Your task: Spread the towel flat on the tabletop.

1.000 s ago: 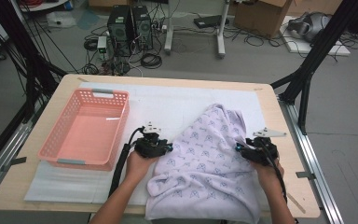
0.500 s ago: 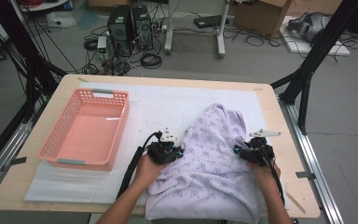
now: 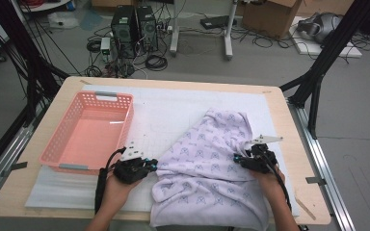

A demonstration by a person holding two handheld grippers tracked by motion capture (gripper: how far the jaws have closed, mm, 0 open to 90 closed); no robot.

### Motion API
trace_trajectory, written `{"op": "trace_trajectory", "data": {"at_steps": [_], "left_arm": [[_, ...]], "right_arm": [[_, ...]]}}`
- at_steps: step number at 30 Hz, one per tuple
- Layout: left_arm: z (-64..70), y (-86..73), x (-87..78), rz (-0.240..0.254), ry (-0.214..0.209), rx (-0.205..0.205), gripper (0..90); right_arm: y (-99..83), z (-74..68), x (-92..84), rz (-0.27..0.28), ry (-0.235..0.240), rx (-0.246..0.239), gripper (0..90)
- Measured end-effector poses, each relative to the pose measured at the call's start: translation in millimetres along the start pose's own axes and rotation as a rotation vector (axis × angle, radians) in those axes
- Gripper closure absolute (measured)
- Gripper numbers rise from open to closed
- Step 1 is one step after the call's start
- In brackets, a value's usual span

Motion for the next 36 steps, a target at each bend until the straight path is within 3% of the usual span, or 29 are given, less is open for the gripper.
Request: {"op": "trace_trajectory", "data": {"at_steps": [2,6,8,10,11,13,16,19,20,21,23,27,31,33,36], "left_arm": [[4.6,-4.9,-4.9,0.003,-0.014,0.005,86.1],[13.4,-8.2,-3.6,0.001,-0.040,0.021,85.8],[16.1,-10.0,-0.6,0.005,-0.054,0.019,85.7],[17.4,-11.4,1.8,0.003,-0.056,0.021,85.3],[17.7,-11.6,2.9,0.005,-0.060,0.020,85.2],[18.0,-11.6,4.7,0.008,-0.063,0.014,85.1],[18.5,-10.8,6.2,0.013,-0.067,0.011,84.9],[18.8,-10.7,6.8,0.016,-0.068,0.010,84.9],[18.9,-10.8,7.0,0.017,-0.070,0.010,84.9],[19.2,-11.0,7.2,0.018,-0.073,0.005,84.8],[19.4,-11.4,7.8,0.019,-0.078,0.006,84.6],[23.5,-11.9,10.0,0.020,-0.110,0.001,82.2],[32.1,-12.2,17.0,0.001,-0.149,-0.009,66.9],[33.1,-8.5,20.8,0.005,-0.158,-0.023,59.5],[30.6,1.3,26.6,0.000,-0.172,-0.043,51.3]], "right_arm": [[7.0,0.3,-2.0,0.040,-0.036,0.009,49.8],[21.1,10.4,-9.0,0.111,-0.205,0.039,50.2],[26.5,14.4,-9.8,0.109,-0.281,0.012,50.7],[31.3,15.3,-9.1,0.111,-0.324,-0.011,50.5],[34.2,14.1,-8.2,0.131,-0.321,-0.028,50.7],[37.5,8.1,0.3,0.134,-0.247,-0.054,52.0],[32.2,-0.3,20.8,0.031,-0.168,-0.099,54.2],[23.3,-2.3,35.0,-0.063,-0.142,-0.126,56.9],[23.1,-1.5,33.7,-0.052,-0.136,-0.115,65.0],[22.2,0.3,31.7,-0.057,-0.137,-0.122,75.2],[17.5,4.4,25.5,-0.080,-0.163,-0.142,84.7],[4.5,13.6,3.9,-0.031,-0.206,-0.109,86.2],[-20.6,27.2,-19.2,-0.012,-0.272,-0.067,86.1],[-34.1,33.7,-26.4,-0.015,-0.274,-0.035,86.1],[-41.5,38.2,-34.5,-0.014,-0.297,-0.040,86.1]]}}
Point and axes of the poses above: each handheld gripper's, and its own axes: x roughly forward along the jaws, y roughly out of its top, z roughly to its right, the point moved 6 cm from there along x, roughly forward along the jaws, and after that the axes turned 7 degrees about -x, right-handed, at the moved point
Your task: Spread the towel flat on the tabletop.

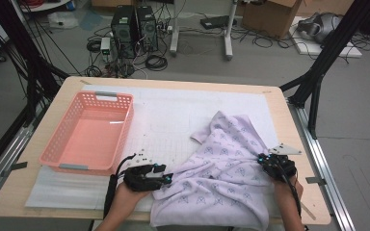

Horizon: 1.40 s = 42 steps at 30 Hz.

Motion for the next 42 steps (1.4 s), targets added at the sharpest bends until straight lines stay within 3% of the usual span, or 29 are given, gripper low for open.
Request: {"op": "trace_trajectory", "data": {"at_steps": [3,11,15,21,24,28,32,34,37,39,41,42], "left_arm": [[-5.1,16.1,4.8,0.029,-0.004,-0.011,50.2],[-22.7,62.2,35.2,0.066,0.043,-0.022,57.1],[-24.6,76.6,62.1,0.036,0.065,-0.020,56.6],[-22.6,87.8,106.3,-0.005,0.115,-0.010,46.8],[-21.4,89.4,125.1,-0.040,0.142,-0.007,43.2],[-15.5,85.0,145.5,-0.125,0.168,0.053,43.1],[-0.7,83.4,158.3,-0.142,0.210,0.197,43.8],[3.4,82.4,162.0,-0.146,0.207,0.234,47.2],[3.2,83.0,163.2,-0.140,0.183,0.220,58.9],[-0.1,84.2,161.5,-0.134,0.174,0.191,75.9],[-5.0,85.3,159.2,-0.131,0.152,0.118,81.7],[-9.4,86.3,156.0,-0.133,0.160,0.100,82.1]], "right_arm": [[0.5,5.2,-6.7,-0.008,-0.050,-0.026,85.8],[6.2,4.2,-17.7,0.098,0.025,0.030,67.8],[11.8,0.3,-21.3,0.130,0.044,0.028,65.4],[13.0,-6.7,-18.3,0.130,0.075,0.004,64.4],[13.3,-6.5,-18.5,0.135,0.081,0.015,63.7],[11.8,-5.6,-18.7,0.133,0.085,0.027,63.7],[10.1,-2.4,-19.8,0.137,0.073,0.024,63.5],[9.1,-1.0,-20.2,0.139,0.071,0.032,63.5],[7.5,0.8,-21.5,0.135,0.071,0.038,63.6],[7.2,1.3,-21.7,0.137,0.069,0.042,63.6],[6.3,2.1,-22.1,0.134,0.066,0.038,63.7],[6.0,2.1,-22.4,0.134,0.069,0.041,63.7]]}}
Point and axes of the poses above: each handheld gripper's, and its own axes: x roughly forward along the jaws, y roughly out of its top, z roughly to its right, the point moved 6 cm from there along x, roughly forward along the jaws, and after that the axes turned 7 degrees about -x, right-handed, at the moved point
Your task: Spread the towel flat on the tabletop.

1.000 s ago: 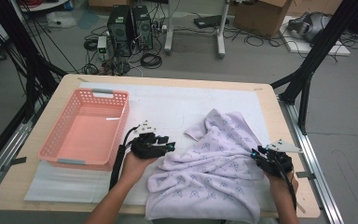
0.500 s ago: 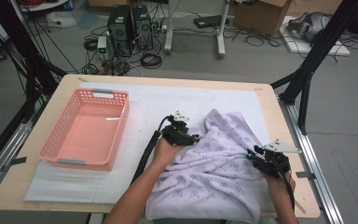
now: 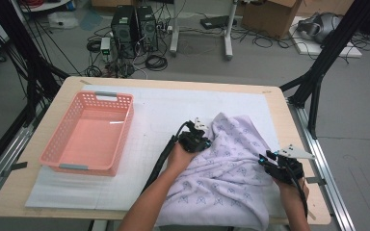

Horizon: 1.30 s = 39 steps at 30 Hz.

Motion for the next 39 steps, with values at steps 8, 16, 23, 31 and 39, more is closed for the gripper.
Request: {"op": "trace_trajectory", "data": {"at_steps": [8,16,23,31,39], "left_arm": [[-70.5,6.4,-44.8,0.082,0.195,-0.130,82.5],[-125.2,0.5,-81.1,0.171,0.368,-0.219,81.2],[-97.8,-7.6,-72.1,0.190,0.185,-0.235,49.1],[-45.3,-23.5,-55.0,0.059,0.002,-0.133,49.7],[-22.4,-27.8,-39.1,0.018,0.080,0.006,46.1]], "right_arm": [[-2.0,0.8,-0.7,0.003,0.008,0.013,63.8],[-1.3,-1.7,0.9,0.004,0.024,0.024,63.9],[2.0,-5.1,4.3,0.010,0.038,0.033,63.9],[3.6,-9.6,7.8,0.007,0.047,0.019,63.7],[4.5,-9.9,7.8,0.009,0.051,0.017,63.7]]}}
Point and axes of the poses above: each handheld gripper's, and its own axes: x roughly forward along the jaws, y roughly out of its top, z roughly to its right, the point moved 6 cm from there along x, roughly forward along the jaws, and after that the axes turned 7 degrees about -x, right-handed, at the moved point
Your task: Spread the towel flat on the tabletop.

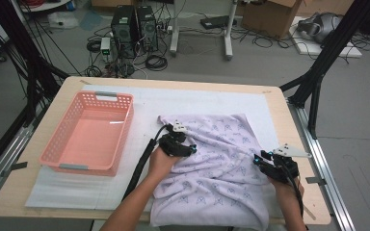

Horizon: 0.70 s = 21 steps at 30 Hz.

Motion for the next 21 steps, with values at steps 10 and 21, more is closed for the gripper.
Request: {"op": "trace_trajectory", "data": {"at_steps": [10,21], "left_arm": [[-50.9,4.7,-25.0,0.067,0.171,-0.124,87.7],[-81.5,-13.1,-52.0,0.179,0.127,-0.285,53.5]], "right_arm": [[-0.2,0.3,-2.2,0.003,0.002,0.013,63.6],[4.8,0.7,0.6,0.016,0.010,0.023,62.3]]}}
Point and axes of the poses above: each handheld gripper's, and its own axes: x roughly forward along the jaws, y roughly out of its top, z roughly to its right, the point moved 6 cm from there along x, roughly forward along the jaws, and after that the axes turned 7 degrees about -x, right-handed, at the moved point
